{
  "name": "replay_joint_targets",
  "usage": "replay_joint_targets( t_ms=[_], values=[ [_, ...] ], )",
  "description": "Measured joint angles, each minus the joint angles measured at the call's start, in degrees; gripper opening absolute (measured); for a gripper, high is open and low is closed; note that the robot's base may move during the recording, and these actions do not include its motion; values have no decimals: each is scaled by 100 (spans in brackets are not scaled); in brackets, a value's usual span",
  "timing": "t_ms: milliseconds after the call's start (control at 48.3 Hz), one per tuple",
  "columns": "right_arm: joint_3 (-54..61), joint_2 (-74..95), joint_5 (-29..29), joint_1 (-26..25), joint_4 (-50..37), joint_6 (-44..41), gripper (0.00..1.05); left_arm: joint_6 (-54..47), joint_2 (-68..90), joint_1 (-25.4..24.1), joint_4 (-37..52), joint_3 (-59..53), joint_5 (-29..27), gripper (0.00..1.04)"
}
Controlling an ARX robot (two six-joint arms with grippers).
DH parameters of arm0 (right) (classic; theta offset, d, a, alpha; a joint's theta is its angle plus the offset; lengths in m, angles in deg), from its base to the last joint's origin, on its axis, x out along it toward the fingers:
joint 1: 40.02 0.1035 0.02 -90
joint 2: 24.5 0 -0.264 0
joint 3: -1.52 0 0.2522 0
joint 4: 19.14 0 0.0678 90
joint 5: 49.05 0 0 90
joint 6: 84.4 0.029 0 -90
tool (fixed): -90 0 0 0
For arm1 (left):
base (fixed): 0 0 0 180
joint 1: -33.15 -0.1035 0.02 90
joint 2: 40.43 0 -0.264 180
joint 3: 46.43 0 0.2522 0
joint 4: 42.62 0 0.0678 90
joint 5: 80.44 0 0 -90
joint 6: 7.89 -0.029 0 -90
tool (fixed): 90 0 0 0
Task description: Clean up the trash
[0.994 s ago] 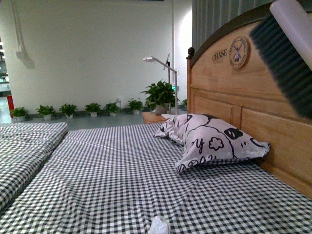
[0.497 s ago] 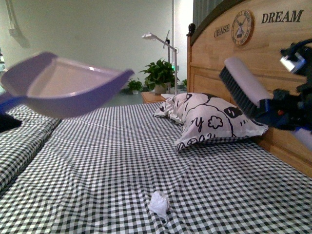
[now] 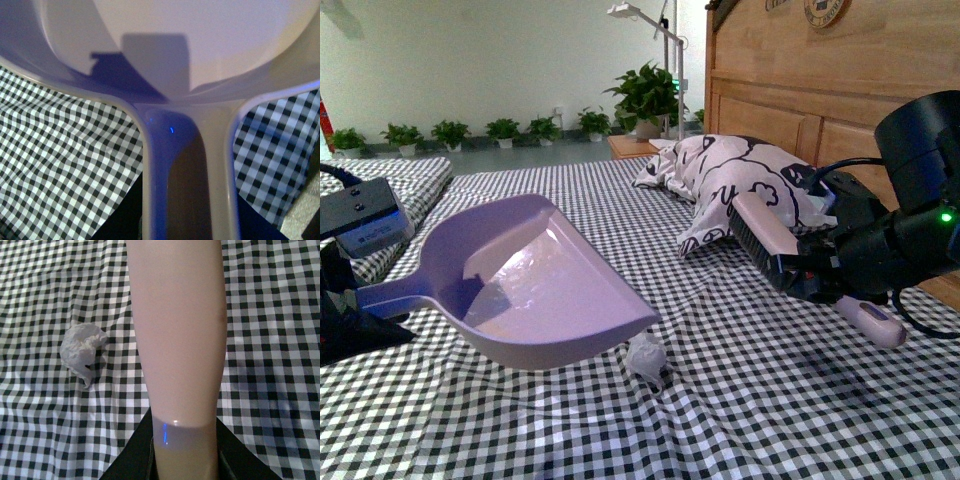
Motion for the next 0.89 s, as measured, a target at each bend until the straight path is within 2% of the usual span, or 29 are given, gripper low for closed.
replay_joint_targets(
  t_ms=[186, 476, 890],
  values=[
    [-496, 476, -151, 81, 201, -11, 19, -564, 426, -160, -428, 81, -39, 23],
    [-1067, 1163, -535, 407, 304, -149, 19, -918, 949, -350, -688, 166, -59, 23],
    [-1596, 1670, -763, 664, 428, -190, 19, -1062, 1523, -361, -901, 903, -68, 23]
  ],
)
